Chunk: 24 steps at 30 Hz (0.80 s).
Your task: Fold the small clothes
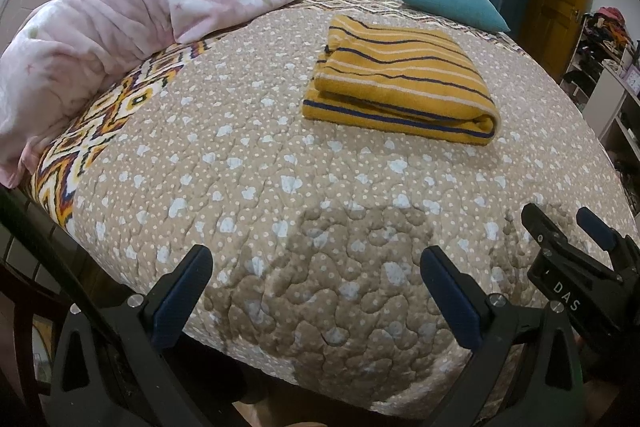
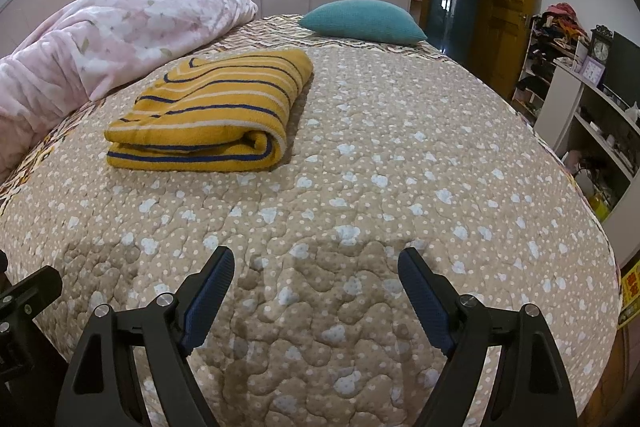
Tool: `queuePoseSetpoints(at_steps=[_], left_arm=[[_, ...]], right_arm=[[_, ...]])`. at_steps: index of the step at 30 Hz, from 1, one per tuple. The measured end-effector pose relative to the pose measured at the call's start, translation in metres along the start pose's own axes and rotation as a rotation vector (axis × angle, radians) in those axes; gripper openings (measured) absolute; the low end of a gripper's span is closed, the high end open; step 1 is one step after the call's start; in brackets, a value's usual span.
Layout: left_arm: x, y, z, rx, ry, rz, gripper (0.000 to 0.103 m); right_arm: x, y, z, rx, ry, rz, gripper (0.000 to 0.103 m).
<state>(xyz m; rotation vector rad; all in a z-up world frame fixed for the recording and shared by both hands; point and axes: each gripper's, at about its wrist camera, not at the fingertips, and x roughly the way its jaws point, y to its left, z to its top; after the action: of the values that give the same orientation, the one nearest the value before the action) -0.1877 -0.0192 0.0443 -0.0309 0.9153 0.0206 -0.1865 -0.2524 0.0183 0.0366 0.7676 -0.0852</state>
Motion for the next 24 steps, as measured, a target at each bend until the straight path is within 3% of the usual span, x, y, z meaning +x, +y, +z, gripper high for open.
queuePoseSetpoints(at_steps=[24], left_arm=[[0.0072, 0.0032, -0.0027, -0.005, 0.022, -0.014, 0.103]], right_arm=[[0.0020, 0.0048, -0.0029, -0.021, 0.017, -0.012, 0.088]])
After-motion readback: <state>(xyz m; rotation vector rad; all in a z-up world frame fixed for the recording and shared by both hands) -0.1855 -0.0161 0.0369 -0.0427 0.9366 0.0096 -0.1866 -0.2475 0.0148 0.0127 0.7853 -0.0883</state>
